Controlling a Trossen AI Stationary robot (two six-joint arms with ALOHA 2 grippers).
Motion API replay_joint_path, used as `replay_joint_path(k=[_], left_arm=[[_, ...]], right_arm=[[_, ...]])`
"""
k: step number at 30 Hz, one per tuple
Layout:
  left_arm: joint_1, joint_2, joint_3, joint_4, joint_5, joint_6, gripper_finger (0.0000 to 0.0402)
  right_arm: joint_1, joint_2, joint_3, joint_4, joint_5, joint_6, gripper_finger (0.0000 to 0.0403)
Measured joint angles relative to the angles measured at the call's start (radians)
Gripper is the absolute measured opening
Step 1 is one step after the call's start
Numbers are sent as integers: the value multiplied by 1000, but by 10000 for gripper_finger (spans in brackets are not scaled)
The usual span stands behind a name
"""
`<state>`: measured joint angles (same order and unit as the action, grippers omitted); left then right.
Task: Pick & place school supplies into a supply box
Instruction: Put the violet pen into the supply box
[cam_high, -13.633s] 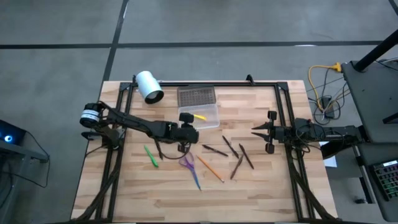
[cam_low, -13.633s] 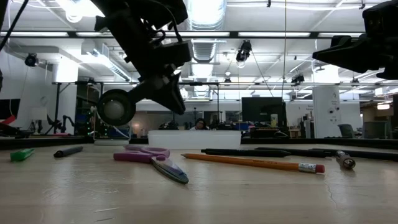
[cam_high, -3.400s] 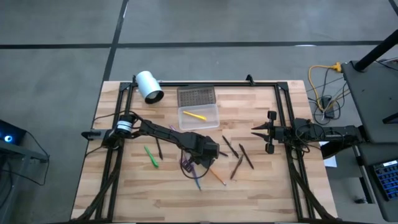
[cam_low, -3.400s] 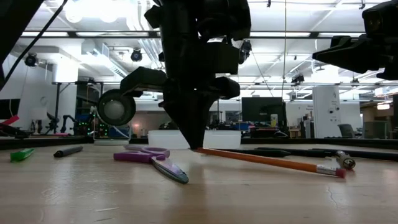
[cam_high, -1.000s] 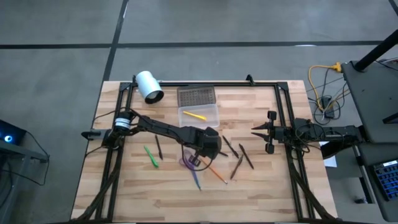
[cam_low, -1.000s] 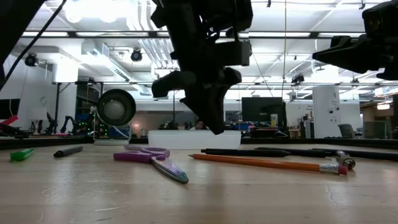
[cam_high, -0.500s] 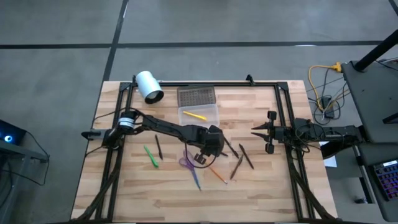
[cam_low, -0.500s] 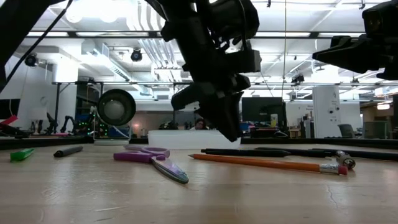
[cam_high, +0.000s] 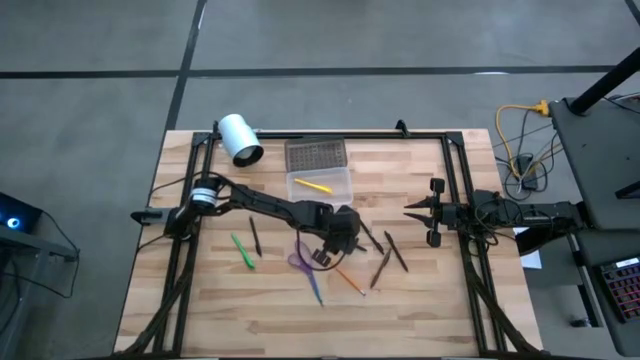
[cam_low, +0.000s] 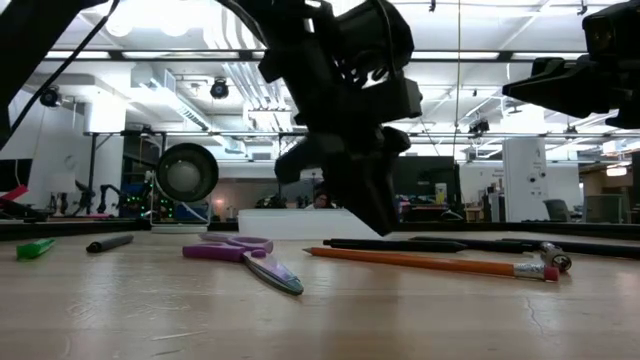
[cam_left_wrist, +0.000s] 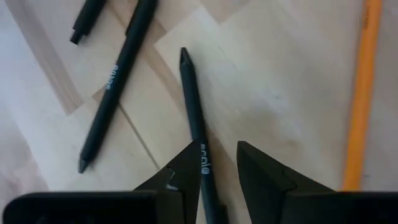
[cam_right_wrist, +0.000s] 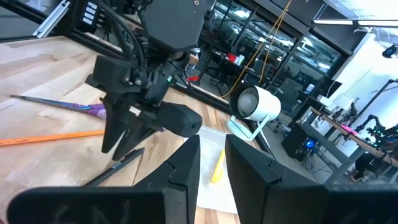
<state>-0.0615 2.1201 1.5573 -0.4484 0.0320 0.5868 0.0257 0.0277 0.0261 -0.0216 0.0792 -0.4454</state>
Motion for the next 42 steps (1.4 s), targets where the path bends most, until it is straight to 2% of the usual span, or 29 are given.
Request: replay_joint_path(k=[24,27,33,38,42], left_arm=[[36,-2,-95,116,7,-21,85],[36,-2,-95,114,8,-21,72],[37,-2,-92,112,-3,-21,13],[37,-3,-91,112,-9,-20,13],[37,-11,-91,100,-54,-20,7]], right_arm=[[0,0,0,0,0,0,68],[0,0,0,0,0,0,68],[0,0,0,0,0,0,68],[0,0,0,0,0,0,68],[0,0,0,0,0,0,68]])
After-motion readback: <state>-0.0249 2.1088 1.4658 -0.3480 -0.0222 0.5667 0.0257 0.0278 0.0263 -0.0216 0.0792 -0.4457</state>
